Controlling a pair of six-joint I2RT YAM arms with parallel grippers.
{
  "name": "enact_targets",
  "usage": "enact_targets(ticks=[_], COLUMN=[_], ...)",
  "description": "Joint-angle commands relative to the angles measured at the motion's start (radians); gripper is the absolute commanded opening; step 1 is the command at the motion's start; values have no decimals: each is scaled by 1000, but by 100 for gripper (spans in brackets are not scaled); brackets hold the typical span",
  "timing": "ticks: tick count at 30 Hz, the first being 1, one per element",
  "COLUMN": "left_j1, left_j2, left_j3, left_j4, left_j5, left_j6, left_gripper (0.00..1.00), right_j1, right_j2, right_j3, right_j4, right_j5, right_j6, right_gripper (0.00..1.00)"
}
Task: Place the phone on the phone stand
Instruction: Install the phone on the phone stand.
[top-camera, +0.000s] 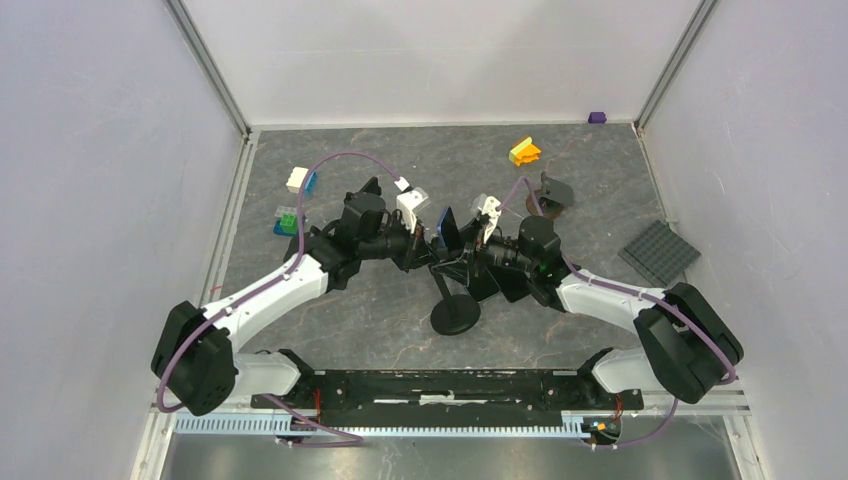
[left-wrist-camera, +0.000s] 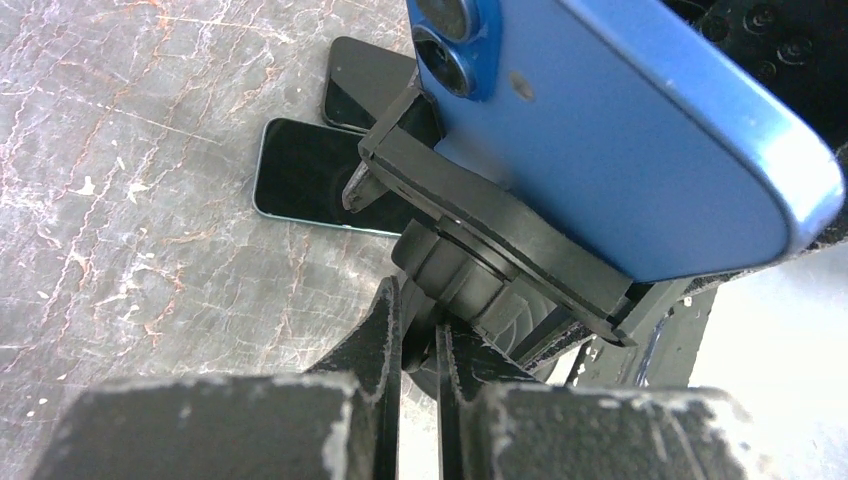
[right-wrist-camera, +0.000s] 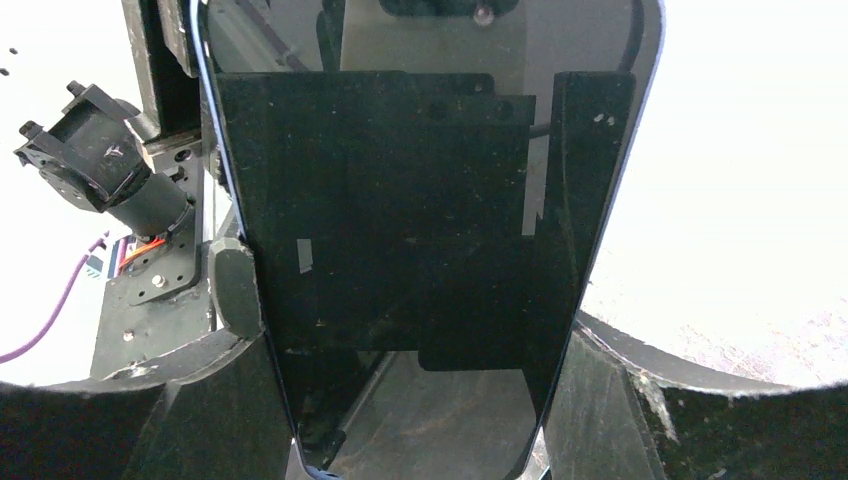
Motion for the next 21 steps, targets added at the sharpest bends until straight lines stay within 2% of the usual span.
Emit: enact_targets(ticks=[1,10,17,21], left_j1=[-80,-130,-146,-150], left_j2=[110,129,130,116], left_j3=[43,72,80,77], left_j4=[130,83,51,39], left_j5=[-238,-313,-325,-294], left_j6=[103,184,222,256], left_gripper=[2,2,2,2], right_j1=[238,256,259,235], right_j2=[-3,-9,-36,-55], right_j3=[101,136,172,215], right_j4=[128,26,-154,-349], right_j5=[-450,-472,-456,-412], right_j6=[2,-63,-205,-366], right_gripper=[0,0,0,0])
